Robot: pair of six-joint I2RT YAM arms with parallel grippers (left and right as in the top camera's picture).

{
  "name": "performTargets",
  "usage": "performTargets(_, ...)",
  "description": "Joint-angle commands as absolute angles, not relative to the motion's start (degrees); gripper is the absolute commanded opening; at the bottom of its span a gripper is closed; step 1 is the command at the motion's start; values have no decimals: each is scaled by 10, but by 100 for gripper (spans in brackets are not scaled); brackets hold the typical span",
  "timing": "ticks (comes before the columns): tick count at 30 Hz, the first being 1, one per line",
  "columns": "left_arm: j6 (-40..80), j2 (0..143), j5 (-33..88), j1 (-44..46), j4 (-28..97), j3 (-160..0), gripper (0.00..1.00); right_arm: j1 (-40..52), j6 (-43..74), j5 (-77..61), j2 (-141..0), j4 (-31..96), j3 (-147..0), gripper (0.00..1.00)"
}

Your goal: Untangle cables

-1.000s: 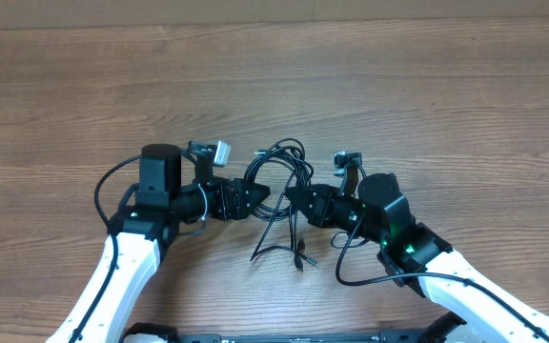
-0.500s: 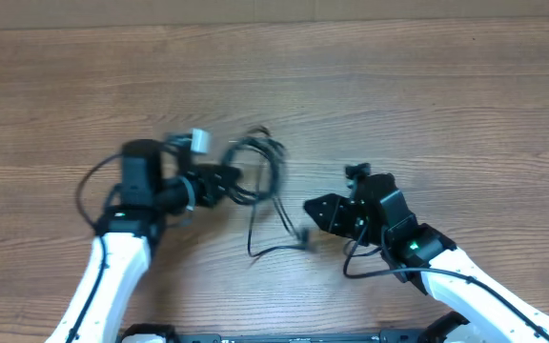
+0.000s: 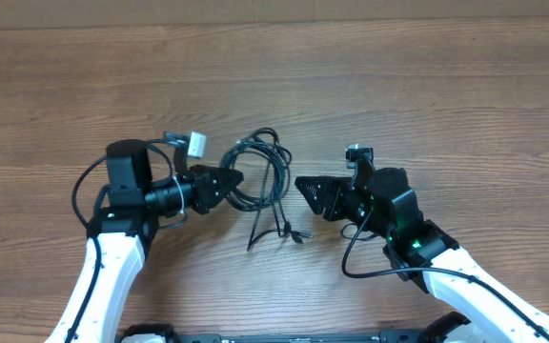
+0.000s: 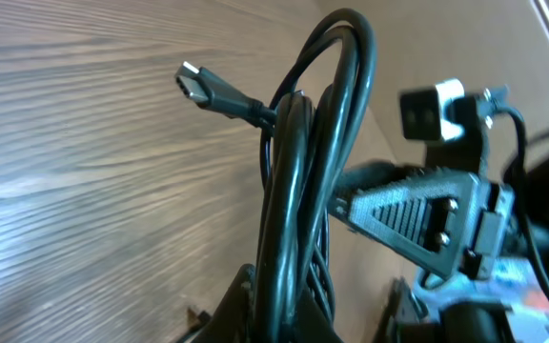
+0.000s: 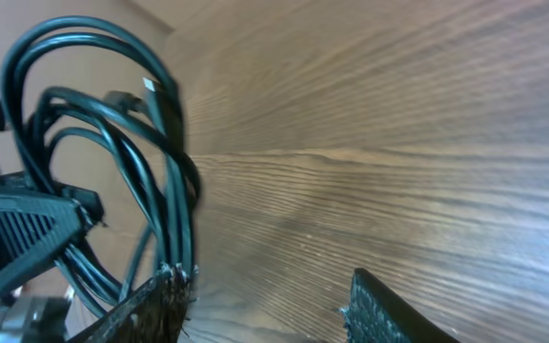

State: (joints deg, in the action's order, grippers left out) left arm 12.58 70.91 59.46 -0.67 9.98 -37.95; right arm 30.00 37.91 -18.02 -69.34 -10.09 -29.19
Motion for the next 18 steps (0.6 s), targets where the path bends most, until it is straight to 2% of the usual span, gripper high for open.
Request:
performTargets(1, 83, 700, 639, 8, 98, -389, 4, 300, 339, -217, -692, -111, -293, 52)
performTargets(9, 73, 700, 632, 20, 99, -389, 4, 300, 325, -235, -692, -111, -293, 40)
performTargets(12, 73, 700, 643, 20, 97, -389, 4, 300, 330, -227, -693, -108, -293, 28)
performTargets(15, 72, 700, 712, 20, 74, -389, 4, 300, 331, -203, -693, -101, -293, 28)
performTargets(18, 52, 700, 797, 20, 38, -389, 4, 300, 331, -196, -693, -103, -293, 34)
